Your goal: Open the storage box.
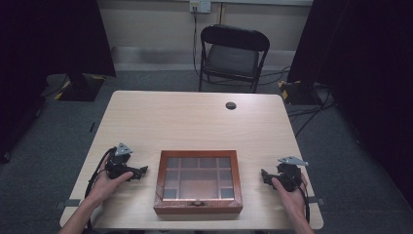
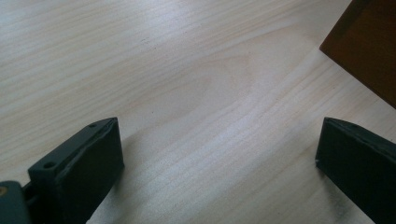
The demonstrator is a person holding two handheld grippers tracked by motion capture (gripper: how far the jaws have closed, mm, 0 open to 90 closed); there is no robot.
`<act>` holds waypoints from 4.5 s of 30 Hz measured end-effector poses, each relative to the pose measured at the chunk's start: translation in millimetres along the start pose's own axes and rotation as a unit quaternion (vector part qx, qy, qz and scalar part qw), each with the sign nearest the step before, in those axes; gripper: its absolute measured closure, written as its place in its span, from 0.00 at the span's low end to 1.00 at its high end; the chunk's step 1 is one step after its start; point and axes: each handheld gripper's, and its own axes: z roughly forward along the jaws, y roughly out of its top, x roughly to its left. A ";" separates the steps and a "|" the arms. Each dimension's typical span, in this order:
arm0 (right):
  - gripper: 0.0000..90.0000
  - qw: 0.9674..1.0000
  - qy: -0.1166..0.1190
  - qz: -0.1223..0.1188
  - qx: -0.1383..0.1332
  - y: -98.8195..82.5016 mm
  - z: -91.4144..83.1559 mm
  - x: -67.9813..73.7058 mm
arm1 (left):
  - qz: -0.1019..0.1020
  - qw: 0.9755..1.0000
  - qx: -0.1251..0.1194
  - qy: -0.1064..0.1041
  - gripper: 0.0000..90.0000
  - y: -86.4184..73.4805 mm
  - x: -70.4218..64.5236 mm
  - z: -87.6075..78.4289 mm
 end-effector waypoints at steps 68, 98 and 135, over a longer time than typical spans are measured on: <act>0.89 0.866 0.459 -0.199 0.006 53.6 -54.1 159.3 | -0.001 1.000 0.000 -0.001 0.00 -0.2 0.1 0.0; 0.91 0.848 0.463 -0.258 0.025 40.0 -44.9 186.6 | -0.014 1.000 0.002 -0.011 0.17 2.1 -1.2 -6.5; 0.92 0.835 0.484 -0.260 0.026 76.0 -60.0 179.8 | 0.010 0.992 -0.040 -0.122 0.18 21.6 -30.6 -29.5</act>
